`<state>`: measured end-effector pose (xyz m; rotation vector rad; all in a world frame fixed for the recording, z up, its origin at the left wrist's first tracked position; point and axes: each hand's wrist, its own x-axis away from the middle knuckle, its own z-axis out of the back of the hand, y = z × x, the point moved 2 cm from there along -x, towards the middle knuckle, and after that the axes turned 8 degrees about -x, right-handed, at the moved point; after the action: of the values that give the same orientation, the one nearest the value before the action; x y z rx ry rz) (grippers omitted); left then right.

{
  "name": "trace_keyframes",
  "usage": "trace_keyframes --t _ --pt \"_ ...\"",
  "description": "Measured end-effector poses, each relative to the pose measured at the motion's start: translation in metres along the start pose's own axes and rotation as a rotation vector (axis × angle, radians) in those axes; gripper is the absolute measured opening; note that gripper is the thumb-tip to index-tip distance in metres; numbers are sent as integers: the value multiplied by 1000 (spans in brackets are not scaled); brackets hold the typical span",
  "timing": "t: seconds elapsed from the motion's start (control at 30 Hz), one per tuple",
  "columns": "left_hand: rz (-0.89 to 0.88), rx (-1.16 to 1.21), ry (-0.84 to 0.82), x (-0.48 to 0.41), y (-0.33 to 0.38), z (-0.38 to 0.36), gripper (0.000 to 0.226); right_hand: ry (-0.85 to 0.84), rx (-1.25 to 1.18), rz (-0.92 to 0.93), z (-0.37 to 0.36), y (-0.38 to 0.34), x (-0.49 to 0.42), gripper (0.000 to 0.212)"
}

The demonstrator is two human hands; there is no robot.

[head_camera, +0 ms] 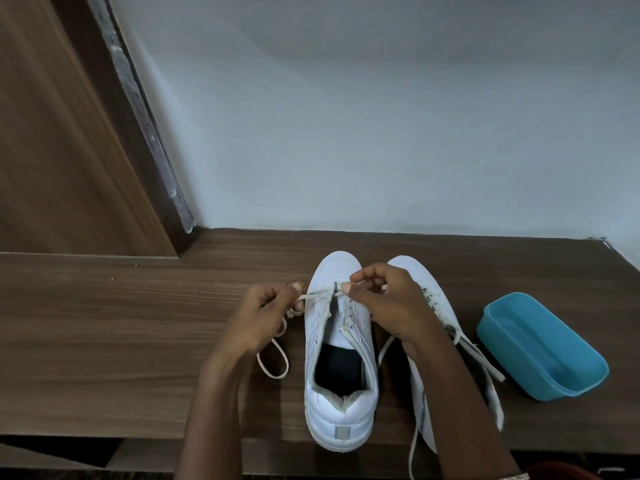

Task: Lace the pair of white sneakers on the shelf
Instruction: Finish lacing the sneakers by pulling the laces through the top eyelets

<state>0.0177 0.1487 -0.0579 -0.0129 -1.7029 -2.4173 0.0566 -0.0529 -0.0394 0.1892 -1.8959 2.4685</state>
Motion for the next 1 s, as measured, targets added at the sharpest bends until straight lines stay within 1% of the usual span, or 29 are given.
trace_keyframes --t 0.07,0.13,0.2,0.3,0.37,0.43,0.5,0.63,0.67,0.73,0.8,0.87,0.9,0.93,1.0 --pt "-20 85 -27 9 14 11 41 54 -50 60 3 -6 0 4" --pt "-56 176 -73 17 28 15 42 38 -79 131 4 -14 1 4" --pt "-81 268 -135 23 37 12 39 -92 -55 217 -2 -24 7 7" --pt "-93 387 -206 27 43 6 40 -318 75 343 -22 -33 17 14" --pt "-83 454 -203 27 43 7 41 -379 70 376 -31 -35 22 11" --pt "-86 478 -182 27 41 10 34 -347 44 377 -30 -36 21 8" --pt "-105 485 -162 27 40 12 27 -332 7 345 -24 -39 22 13" --pt "-75 585 -92 22 36 13 23 -341 -82 312 -15 -53 27 19" --pt "-72 558 -91 22 36 12 23 -340 -120 310 -13 -56 28 20" --pt "-74 379 -85 19 30 12 23 -298 -278 295 -7 -62 30 21" --pt "-59 200 -72 19 24 10 19 -217 -420 270 4 -65 29 23" --pt "-44 135 -69 17 22 4 21 -130 -512 215 15 -64 27 22" --pt "-36 149 -53 17 23 2 24 -91 -514 184 21 -63 26 22" --pt "-27 177 -35 18 25 1 26 -62 -467 159 26 -61 25 26" --pt "-2 244 11 17 26 -1 28 -65 -209 155 36 -55 25 32"
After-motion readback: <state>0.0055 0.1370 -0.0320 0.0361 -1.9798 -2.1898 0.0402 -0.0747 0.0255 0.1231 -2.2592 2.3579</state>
